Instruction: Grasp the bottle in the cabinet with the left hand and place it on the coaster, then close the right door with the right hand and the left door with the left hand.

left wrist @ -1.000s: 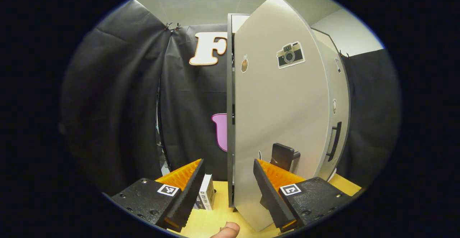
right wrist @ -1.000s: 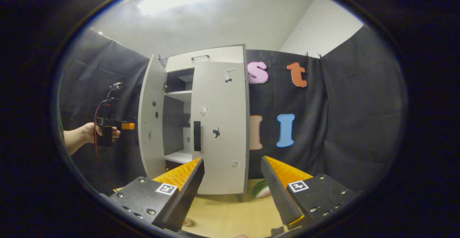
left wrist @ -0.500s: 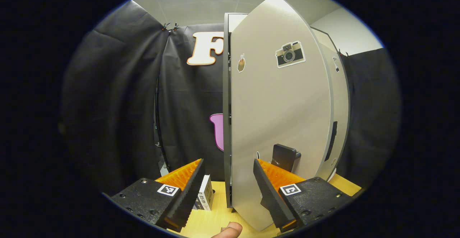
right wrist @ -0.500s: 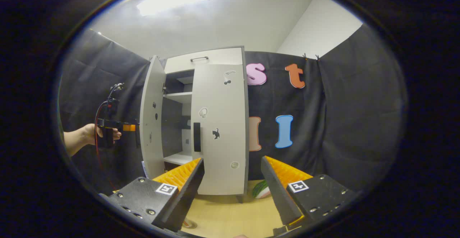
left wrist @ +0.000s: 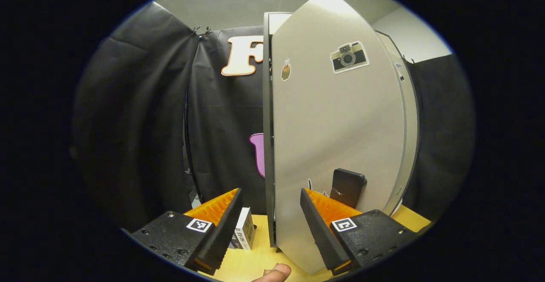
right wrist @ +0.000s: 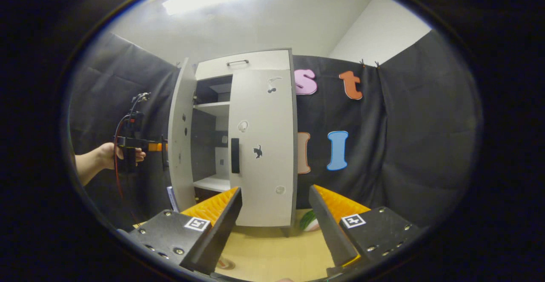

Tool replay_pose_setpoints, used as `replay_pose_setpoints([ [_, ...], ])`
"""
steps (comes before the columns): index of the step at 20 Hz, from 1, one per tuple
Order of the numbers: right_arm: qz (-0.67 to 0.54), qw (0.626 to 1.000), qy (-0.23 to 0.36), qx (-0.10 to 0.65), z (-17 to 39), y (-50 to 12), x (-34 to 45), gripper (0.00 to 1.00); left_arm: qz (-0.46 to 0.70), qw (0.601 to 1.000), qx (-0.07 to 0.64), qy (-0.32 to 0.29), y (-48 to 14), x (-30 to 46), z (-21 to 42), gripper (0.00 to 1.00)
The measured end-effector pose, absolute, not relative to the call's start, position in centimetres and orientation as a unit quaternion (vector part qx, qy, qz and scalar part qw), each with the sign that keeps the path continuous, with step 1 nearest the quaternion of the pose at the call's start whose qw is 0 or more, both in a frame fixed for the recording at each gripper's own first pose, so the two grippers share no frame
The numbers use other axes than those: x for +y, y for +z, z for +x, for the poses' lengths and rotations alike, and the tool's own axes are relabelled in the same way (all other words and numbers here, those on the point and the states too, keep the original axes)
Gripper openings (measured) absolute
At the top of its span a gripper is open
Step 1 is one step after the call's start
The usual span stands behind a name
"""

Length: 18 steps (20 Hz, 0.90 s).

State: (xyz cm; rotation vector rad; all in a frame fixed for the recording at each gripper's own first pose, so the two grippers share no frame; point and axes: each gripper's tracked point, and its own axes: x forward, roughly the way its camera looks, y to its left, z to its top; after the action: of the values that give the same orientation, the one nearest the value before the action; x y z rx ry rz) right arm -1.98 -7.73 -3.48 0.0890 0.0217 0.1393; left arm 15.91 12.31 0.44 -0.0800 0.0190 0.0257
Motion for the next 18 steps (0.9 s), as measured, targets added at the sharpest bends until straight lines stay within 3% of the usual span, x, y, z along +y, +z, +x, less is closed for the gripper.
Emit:
replay_pose_setpoints([
  [4,0.055,0.996,0.070,0.006,-1.8,-3.7,-7.3,0.96,-0.038,0.999,0.016,0.022,-0.2,12.4,16.5,0.85],
  [12,0.061,0.997,0.052,0.013,-1.8,-4.0,-7.1,0.96,-0.022,0.999,0.028,-0.015,-1.0,7.5,16.5,0.85],
  [18,0.048,0.998,0.026,0.021,-3.6,-4.4,-7.7,0.96,-0.015,1.000,0.011,-0.010,-0.2,5.1,13.6,0.96],
])
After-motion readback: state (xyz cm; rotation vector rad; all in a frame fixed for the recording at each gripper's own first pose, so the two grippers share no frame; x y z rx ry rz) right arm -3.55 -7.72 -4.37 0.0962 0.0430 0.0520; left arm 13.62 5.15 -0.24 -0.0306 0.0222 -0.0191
